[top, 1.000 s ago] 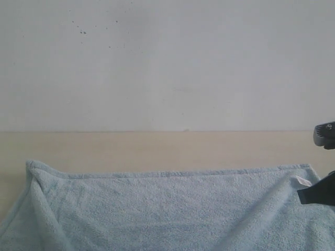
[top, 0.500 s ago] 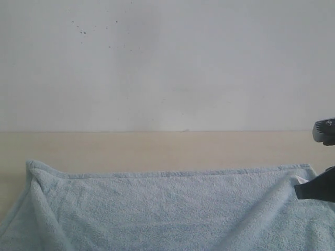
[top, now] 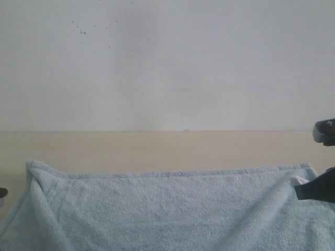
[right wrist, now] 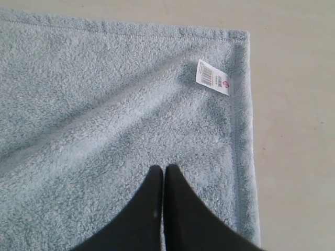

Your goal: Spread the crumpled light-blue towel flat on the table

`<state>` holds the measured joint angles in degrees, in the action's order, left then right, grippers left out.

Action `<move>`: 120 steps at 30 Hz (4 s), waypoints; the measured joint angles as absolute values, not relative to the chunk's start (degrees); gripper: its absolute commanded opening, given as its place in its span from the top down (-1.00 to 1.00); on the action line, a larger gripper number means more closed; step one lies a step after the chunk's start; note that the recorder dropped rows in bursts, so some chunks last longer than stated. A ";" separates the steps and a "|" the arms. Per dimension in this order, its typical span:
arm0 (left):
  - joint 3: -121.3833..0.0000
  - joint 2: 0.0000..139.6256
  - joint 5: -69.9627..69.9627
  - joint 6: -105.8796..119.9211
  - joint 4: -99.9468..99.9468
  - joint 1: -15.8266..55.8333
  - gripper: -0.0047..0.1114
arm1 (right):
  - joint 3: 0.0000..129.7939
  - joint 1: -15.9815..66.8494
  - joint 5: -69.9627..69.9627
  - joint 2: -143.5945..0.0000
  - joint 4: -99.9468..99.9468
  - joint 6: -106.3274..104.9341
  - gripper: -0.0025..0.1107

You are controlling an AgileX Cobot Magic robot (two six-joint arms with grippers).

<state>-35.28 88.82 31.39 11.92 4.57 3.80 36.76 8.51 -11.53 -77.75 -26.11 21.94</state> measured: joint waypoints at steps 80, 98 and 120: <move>-35.04 82.52 23.21 -16.86 -20.36 3.93 0.84 | 26.92 8.51 -25.27 -91.07 -40.25 29.70 0.96; -35.04 82.52 22.87 -16.86 -19.60 3.93 0.84 | 26.59 8.51 -38.28 -90.85 -43.13 39.09 0.96; -35.04 82.52 22.20 -16.86 -19.31 3.93 0.84 | 26.94 8.51 -18.85 -89.94 -44.52 38.50 0.96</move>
<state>-35.04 82.52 22.20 -16.86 -19.31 3.93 26.94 8.51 -18.85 -89.94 -44.52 38.50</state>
